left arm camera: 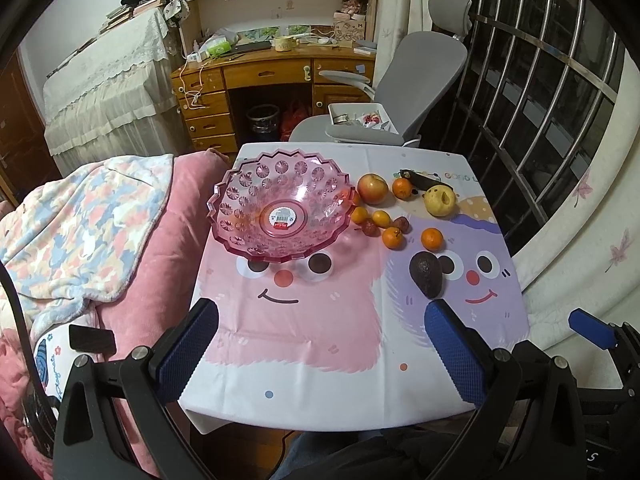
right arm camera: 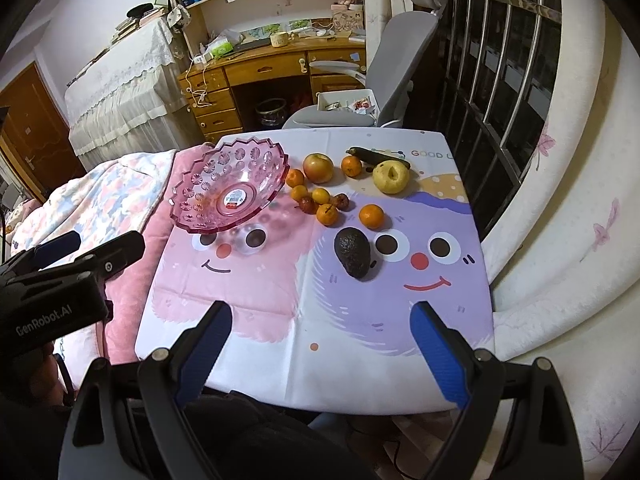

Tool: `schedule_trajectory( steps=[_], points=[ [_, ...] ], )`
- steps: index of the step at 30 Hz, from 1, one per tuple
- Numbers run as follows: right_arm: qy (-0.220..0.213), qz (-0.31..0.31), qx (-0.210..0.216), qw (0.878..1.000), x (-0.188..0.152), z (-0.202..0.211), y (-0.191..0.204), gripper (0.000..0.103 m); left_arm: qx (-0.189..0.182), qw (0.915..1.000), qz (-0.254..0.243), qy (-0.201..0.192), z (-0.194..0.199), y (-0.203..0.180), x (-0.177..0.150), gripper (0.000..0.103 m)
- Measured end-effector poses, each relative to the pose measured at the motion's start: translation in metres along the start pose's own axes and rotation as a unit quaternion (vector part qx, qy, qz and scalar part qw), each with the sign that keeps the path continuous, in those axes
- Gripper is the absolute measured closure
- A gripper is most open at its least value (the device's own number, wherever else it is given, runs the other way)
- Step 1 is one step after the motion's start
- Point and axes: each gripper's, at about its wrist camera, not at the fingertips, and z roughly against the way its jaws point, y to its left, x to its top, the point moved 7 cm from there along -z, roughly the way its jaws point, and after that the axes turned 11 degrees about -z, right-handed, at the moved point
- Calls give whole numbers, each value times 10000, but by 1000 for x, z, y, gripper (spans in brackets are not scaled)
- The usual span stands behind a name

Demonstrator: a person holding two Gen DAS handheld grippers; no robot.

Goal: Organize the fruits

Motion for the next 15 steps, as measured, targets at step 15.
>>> schedule_trajectory(
  steps=[15],
  points=[
    [-73,-136,-247,9996,-4,-13,23,12,-326,9989,-320,65,-17,22,5,1]
  ],
)
